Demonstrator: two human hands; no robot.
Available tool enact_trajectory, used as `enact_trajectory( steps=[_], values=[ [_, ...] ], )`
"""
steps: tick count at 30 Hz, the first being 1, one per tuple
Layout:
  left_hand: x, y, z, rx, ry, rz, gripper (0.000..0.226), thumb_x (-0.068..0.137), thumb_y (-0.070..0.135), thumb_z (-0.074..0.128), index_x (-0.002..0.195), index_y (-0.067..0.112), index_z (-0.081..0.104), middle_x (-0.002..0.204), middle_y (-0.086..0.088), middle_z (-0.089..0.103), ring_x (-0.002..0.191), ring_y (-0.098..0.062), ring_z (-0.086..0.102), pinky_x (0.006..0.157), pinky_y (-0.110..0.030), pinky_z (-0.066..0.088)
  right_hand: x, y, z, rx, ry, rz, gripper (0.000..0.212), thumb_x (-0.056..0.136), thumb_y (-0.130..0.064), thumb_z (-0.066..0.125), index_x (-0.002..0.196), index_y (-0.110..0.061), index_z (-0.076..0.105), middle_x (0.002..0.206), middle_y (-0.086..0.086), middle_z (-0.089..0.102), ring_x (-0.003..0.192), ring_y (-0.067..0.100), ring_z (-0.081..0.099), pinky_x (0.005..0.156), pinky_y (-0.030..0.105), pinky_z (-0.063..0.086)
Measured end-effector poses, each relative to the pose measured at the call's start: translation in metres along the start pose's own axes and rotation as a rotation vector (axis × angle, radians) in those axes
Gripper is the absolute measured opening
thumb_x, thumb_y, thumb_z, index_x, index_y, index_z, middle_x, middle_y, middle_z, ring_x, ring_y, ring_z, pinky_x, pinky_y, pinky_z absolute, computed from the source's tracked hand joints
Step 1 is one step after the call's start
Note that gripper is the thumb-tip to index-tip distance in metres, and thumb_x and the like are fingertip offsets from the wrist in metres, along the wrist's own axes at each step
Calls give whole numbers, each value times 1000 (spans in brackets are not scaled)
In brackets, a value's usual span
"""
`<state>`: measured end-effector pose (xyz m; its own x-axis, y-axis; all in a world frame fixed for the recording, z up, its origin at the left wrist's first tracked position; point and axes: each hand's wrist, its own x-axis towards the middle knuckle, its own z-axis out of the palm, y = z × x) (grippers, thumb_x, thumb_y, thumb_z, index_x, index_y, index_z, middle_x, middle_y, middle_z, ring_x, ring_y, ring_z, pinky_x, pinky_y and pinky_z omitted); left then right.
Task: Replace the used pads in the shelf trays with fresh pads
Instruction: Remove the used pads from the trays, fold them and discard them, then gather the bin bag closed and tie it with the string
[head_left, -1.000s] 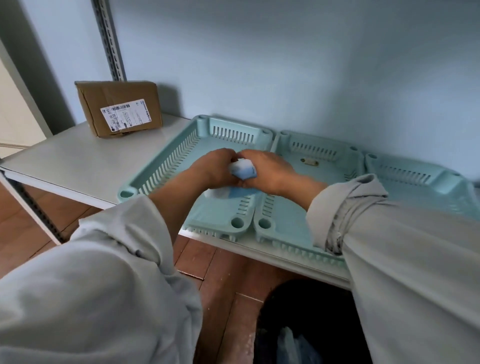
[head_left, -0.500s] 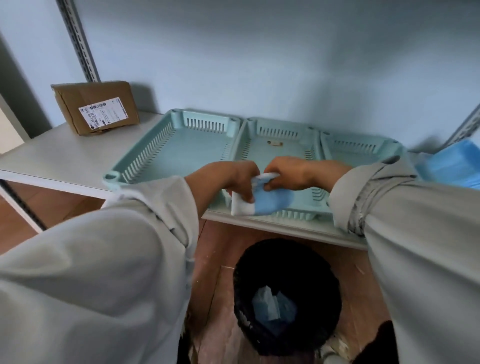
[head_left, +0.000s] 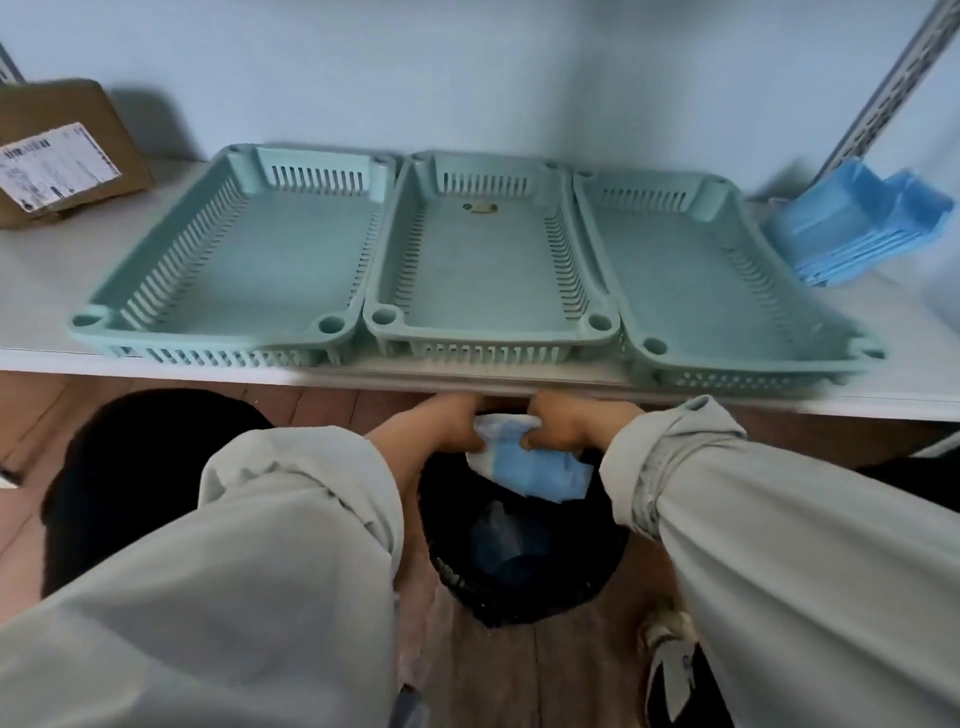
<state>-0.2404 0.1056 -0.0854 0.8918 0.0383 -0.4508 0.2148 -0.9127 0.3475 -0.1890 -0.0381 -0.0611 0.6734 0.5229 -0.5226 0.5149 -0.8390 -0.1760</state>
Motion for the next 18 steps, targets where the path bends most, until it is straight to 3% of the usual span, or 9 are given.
enact_trajectory(
  steps=[4, 8, 13, 16, 18],
  values=[
    [23, -10, 22, 15, 37, -57, 50, 87, 27, 62, 135, 18, 50, 141, -9, 49, 128, -27, 49, 105, -35, 42, 22, 18, 63, 196, -80, 206, 15, 88, -17, 51, 99, -7, 55, 93, 12, 58, 90, 31, 64, 70, 37, 53],
    [42, -7, 39, 22, 34, -38, 50, 89, 27, 58, 138, 24, 46, 143, -13, 40, 133, -32, 39, 111, -40, 36, 38, 18, 101, 460, -123, 343, 14, 90, -14, 52, 103, -8, 51, 99, 14, 53, 108, 34, 61, 86, 40, 53],
    [55, 5, 52, 31, 76, 22, 48, 92, 25, 52, 139, 24, 42, 140, -15, 39, 129, -35, 40, 106, -41, 38, 47, 15, 103, 697, -62, 473, 33, 92, -16, 52, 118, 5, 54, 113, 20, 60, 112, 35, 59, 89, 36, 51],
    [56, 7, 57, 50, 112, -3, 55, 93, 26, 49, 144, 19, 31, 142, -17, 38, 130, -36, 40, 103, -43, 37, 40, 14, 100, 616, -177, 459, 38, 96, -28, 46, 121, 0, 54, 121, 14, 59, 112, 34, 59, 89, 38, 50],
    [61, 7, 58, 66, 128, -46, 57, 93, 27, 50, 144, 14, 29, 142, -18, 40, 130, -37, 40, 105, -44, 36, 34, 19, 92, 551, -156, 447, 36, 96, -30, 46, 117, -3, 56, 120, 15, 61, 104, 33, 62, 88, 40, 53]
  ],
)
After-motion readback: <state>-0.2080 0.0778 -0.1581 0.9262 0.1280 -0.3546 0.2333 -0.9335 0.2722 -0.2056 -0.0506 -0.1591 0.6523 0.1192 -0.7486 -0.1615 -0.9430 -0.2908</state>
